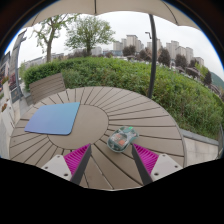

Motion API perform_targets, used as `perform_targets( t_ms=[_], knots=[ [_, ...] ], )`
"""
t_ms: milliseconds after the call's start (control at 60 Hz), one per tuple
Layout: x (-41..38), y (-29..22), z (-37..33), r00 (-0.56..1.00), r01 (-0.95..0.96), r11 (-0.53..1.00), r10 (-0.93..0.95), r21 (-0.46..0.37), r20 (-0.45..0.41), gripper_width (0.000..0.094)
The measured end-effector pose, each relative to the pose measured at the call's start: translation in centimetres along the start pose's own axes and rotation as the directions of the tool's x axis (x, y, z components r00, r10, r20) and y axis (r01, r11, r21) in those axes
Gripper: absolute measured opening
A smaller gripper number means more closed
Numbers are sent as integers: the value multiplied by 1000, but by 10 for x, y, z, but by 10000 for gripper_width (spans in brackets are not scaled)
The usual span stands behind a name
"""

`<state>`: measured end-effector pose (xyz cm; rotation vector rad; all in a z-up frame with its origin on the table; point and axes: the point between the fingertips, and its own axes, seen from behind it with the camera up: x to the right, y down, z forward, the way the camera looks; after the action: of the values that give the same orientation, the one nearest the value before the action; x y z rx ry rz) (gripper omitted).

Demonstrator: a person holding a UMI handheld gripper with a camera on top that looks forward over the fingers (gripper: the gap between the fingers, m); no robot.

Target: Arrange mouse

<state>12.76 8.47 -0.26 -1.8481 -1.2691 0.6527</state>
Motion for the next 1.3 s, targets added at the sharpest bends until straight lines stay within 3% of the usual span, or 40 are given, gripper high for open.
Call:
perform_targets(
  t_ms=[650, 717, 750, 767, 800, 967, 1050, 1300],
  knots=[
    [2, -33, 75, 998, 4, 999, 0, -53, 65, 845],
    [3, -33, 77, 998, 17, 998, -14, -55, 55, 801],
    [8, -34, 77, 999, 25, 998, -23, -58, 43, 736],
    [10, -33, 77, 999, 31, 998, -29, -60, 34, 668],
    [10, -35, 77, 998, 53, 997, -50, -57, 41, 419],
    [3, -52, 73, 997, 69, 995, -66, -74, 47, 395],
    [-12, -83, 58, 997, 16, 998, -12, -55, 70, 394],
    [-128, -164, 44, 988, -13, 1000, 11, 12, 151, 394]
  ],
)
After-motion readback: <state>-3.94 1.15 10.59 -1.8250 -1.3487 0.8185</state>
